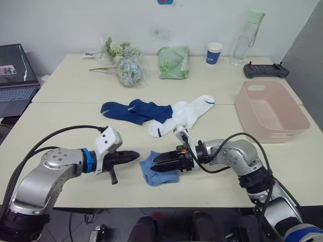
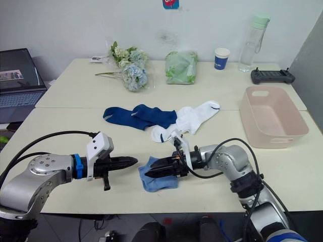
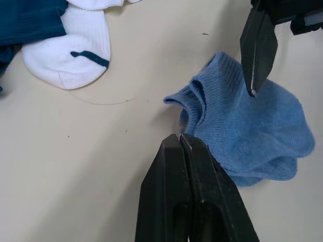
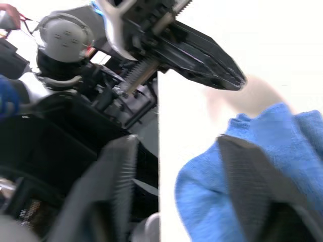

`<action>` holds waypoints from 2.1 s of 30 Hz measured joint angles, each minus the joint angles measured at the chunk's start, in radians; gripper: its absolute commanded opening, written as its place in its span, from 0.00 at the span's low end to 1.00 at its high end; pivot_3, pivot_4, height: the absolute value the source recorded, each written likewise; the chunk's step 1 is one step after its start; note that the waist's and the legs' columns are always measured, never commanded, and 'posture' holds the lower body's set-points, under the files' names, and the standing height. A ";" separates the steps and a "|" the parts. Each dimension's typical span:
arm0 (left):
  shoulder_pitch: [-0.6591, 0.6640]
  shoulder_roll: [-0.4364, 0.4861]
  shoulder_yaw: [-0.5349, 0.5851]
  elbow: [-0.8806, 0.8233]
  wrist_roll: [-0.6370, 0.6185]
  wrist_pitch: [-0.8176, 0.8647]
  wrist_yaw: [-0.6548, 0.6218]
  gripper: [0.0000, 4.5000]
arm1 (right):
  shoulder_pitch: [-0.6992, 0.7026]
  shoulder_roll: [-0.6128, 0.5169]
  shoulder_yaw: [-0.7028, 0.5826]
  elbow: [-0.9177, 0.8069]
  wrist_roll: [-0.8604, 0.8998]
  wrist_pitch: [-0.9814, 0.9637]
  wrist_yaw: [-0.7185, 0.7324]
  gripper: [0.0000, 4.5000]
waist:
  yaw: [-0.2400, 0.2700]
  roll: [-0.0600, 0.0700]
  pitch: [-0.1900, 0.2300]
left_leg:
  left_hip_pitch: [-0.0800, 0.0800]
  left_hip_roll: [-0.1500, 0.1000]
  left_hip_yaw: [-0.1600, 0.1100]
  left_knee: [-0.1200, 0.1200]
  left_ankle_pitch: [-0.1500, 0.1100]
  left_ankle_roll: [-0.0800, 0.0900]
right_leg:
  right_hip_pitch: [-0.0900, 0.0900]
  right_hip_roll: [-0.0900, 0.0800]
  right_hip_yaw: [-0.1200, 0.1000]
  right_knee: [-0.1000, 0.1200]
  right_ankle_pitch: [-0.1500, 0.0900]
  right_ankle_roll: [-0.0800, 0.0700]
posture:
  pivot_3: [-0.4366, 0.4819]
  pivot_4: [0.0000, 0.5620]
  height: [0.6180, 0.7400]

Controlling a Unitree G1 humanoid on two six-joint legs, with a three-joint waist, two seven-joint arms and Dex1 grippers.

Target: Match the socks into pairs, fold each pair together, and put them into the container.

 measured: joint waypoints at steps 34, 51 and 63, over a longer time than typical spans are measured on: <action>0.039 -0.093 -0.263 0.131 0.192 -0.337 0.004 0.00 | 0.056 0.080 -0.112 0.100 -0.042 0.269 -0.222 0.78 | -0.003 0.001 -0.002 | 0.002 0.000 0.001 -0.001 0.000 0.000 | 0.001 0.001 0.001 0.001 0.000 0.000 | 0.48 0.27 1.00; 0.054 -0.090 -0.220 0.100 0.170 -0.262 0.005 0.00 | 0.007 0.162 -0.127 0.202 -0.076 0.243 -0.238 0.01 | -0.006 0.001 -0.002 | 0.002 0.001 0.000 -0.001 0.000 0.000 | 0.001 0.001 0.001 0.002 0.000 -0.001 | 0.48 0.27 1.00; -0.100 -0.068 0.016 -0.018 -0.199 -0.011 -0.005 0.61 | 0.029 -0.045 -0.303 0.036 -0.057 0.213 -0.245 0.00 | 0.004 0.000 0.001 | -0.003 -0.001 0.000 0.000 0.000 0.000 | 0.000 0.000 -0.001 -0.002 0.001 -0.001 | 0.48 0.27 1.00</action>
